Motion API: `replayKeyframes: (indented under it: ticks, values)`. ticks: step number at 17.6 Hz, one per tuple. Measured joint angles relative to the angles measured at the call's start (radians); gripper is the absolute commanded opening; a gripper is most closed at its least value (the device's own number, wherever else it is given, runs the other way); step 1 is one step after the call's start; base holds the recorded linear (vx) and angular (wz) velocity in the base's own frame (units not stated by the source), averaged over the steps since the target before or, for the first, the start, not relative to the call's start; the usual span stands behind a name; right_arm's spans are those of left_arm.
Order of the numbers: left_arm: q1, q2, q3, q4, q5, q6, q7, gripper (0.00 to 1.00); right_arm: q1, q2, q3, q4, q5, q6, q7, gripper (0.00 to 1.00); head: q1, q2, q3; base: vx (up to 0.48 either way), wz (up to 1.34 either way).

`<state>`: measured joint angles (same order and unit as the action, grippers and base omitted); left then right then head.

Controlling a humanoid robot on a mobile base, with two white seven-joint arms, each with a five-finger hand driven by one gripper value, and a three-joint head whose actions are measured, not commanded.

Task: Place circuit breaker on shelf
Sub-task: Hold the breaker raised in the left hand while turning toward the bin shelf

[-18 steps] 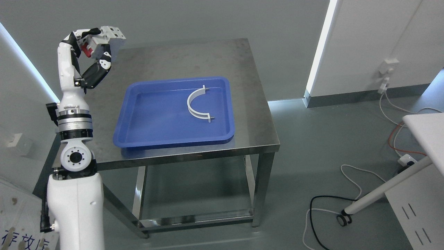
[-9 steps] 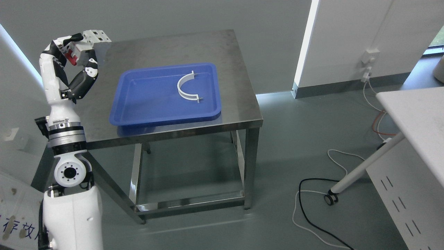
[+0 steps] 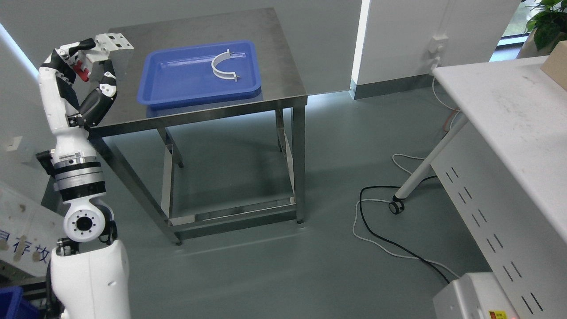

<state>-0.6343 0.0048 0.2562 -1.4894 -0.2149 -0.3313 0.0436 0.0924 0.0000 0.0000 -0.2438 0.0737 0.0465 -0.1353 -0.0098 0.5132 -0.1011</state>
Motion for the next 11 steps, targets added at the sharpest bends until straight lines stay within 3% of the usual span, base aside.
replayKeyframes:
  ticks: [6, 11]
  values:
    - [0.0, -0.002, 0.004, -0.019, 0.01, 0.0, 0.0, 0.13, 0.0, 0.0, 0.0, 0.0, 0.0, 0.0, -0.001, 1.0, 0.0, 0.0, 0.0, -0.43, 0.43]
    - [-0.008, -0.003, 0.004, -0.028, 0.016, 0.001, 0.001, 0.13, 0.0, 0.0, 0.0, 0.0, 0.0, 0.0, -0.001, 1.0, 0.0, 0.0, 0.0, -0.34, 0.92]
